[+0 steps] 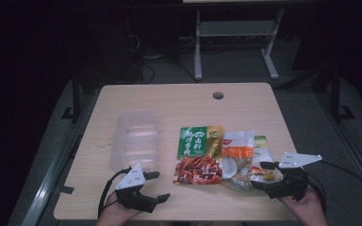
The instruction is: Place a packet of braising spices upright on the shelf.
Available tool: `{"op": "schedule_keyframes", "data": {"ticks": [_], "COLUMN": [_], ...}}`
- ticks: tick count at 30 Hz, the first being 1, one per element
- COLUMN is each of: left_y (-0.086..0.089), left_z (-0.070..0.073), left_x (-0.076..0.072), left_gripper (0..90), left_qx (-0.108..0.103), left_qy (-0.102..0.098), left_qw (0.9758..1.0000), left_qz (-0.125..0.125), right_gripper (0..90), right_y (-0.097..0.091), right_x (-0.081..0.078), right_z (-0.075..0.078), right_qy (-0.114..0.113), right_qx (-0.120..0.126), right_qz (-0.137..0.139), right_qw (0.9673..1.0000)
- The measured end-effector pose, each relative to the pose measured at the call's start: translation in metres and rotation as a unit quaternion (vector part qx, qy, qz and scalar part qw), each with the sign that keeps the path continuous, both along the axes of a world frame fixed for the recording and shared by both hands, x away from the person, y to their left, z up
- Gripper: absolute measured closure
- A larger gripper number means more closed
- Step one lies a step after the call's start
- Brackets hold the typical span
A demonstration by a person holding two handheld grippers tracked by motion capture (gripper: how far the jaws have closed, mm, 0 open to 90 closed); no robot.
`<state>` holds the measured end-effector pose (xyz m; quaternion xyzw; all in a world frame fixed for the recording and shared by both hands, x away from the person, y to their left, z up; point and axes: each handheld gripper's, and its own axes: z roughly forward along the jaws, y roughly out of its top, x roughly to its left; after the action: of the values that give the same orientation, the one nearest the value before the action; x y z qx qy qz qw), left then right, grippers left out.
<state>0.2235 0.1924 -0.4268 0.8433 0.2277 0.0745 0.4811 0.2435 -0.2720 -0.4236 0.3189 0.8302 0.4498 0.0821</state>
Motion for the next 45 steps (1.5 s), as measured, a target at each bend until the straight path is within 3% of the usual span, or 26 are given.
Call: {"op": "schedule_keyframes", "data": {"ticks": [5,11,14,20,23,32,38,39,45], "left_y": [-0.001,-0.002,-0.002,-0.004,-0.005,-0.006,-0.008,-0.008,-0.007], "left_z": [-0.001,0.000,-0.001,0.004,0.004,0.002,0.002,0.002,0.003], "left_x": [0.003,0.002,0.002,0.002,0.003,0.004,0.003,0.003,0.003], "left_gripper": [21.1,21.0,21.0,21.1,21.1,21.1,21.2,21.2,21.2], "left_qx": [-0.003,-0.013,-0.014,-0.015,-0.020,-0.014,-0.012,-0.014,-0.020], "left_qy": [0.007,0.010,0.014,-0.016,-0.013,-0.005,-0.005,-0.006,-0.006], "left_qw": [1.0000,0.9999,0.9998,0.9997,0.9997,0.9999,0.9999,0.9999,0.9998], "left_qz": [-0.001,-0.003,-0.001,0.010,0.010,-0.001,-0.002,-0.002,0.002], "right_gripper": [20.3,16.6,13.8,13.8,13.8,14.1,14.5,14.5,16.1], "right_y": [0.002,0.009,0.019,0.040,0.051,0.072,0.085,0.089,0.094], "right_x": [0.001,0.015,0.025,0.044,0.056,0.096,0.115,0.124,0.141], "right_z": [0.008,0.017,0.026,0.041,0.044,0.039,0.038,0.037,0.037], "right_qy": [-0.008,0.017,0.018,0.011,0.010,0.059,0.079,0.086,0.112], "right_qx": [0.008,0.026,0.016,0.017,0.013,-0.016,-0.036,-0.050,-0.066], "right_qz": [-0.002,0.008,0.022,0.030,0.042,0.028,0.014,0.013,-0.002], "right_qw": [0.9999,0.9995,0.9995,0.9994,0.9990,0.9978,0.9961,0.9950,0.9916]}}
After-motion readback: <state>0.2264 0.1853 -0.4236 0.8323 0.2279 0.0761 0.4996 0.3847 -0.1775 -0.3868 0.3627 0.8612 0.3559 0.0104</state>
